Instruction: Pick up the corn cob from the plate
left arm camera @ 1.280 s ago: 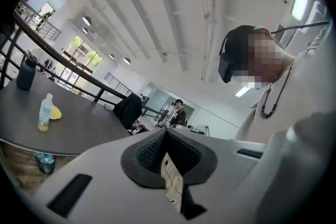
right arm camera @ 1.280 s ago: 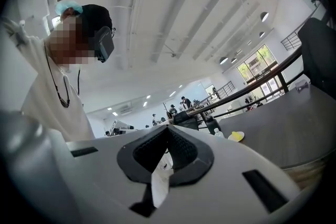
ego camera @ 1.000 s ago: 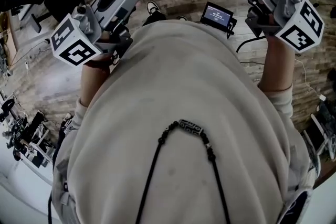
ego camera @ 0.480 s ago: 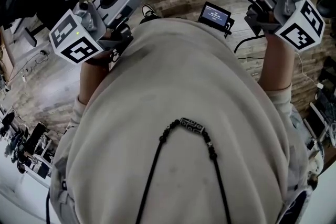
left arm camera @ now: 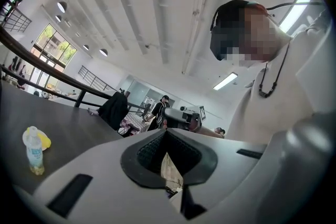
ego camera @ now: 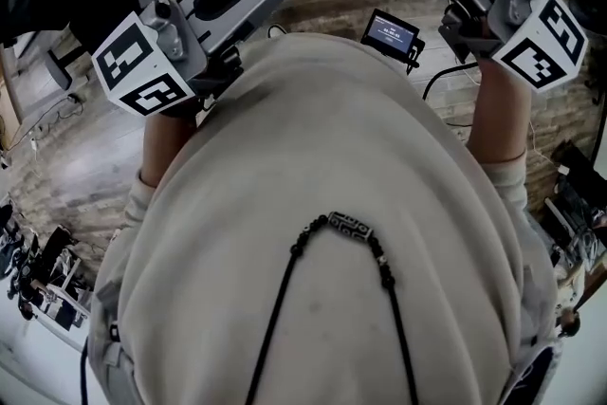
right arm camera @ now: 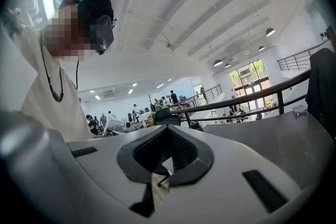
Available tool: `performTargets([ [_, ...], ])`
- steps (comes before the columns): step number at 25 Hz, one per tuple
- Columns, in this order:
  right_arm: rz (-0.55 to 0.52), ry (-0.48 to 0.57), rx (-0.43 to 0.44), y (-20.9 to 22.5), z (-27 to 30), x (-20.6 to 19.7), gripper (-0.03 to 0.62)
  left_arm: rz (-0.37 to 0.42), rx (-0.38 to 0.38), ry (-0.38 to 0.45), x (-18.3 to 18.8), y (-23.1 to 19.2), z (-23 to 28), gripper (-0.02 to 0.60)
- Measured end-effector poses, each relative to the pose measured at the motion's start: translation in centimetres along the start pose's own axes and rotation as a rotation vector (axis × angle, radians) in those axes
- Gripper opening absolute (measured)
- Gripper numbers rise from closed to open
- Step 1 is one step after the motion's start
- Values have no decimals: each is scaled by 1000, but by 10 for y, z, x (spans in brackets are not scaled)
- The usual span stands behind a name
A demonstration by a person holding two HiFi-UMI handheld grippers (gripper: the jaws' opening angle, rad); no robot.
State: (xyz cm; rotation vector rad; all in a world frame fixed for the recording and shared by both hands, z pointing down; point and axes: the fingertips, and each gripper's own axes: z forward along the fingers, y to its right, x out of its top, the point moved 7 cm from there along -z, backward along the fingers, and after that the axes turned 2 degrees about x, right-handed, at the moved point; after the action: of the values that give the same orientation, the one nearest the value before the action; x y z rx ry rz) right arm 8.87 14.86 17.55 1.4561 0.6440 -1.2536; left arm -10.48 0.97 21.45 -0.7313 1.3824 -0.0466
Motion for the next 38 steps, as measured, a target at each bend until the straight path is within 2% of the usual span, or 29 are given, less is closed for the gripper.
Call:
performTargets([
  [3, -4, -19, -18, -4, 3, -10, 17, -10, 8, 3, -12, -6, -10, 2],
  [8, -18, -51, -26, -6, 12, -3, 17, -27, -1, 31, -12, -12, -22, 2],
  [14, -22, -99, -3, -1, 29, -1, 17, -52, 29, 69, -13, -21, -26, 2],
  [17, -19, -113, 17, 0, 35, -1, 17, -90, 42, 107, -16, -21, -32, 2],
  [21, -9, -111, 60, 11, 41, -1, 17, -92, 82, 125, -15, -21, -35, 2],
  [27, -6, -112, 190, 53, 74, 24, 17, -81, 215, 179, 9, -35, -34, 2],
  [33, -15, -117, 264, 49, 79, 27, 17, -86, 278, 215, 3, -17, -37, 2],
  [38, -4, -125, 290, 51, 80, 24, 17, -41, 305, 231, 5, -7, -33, 2],
])
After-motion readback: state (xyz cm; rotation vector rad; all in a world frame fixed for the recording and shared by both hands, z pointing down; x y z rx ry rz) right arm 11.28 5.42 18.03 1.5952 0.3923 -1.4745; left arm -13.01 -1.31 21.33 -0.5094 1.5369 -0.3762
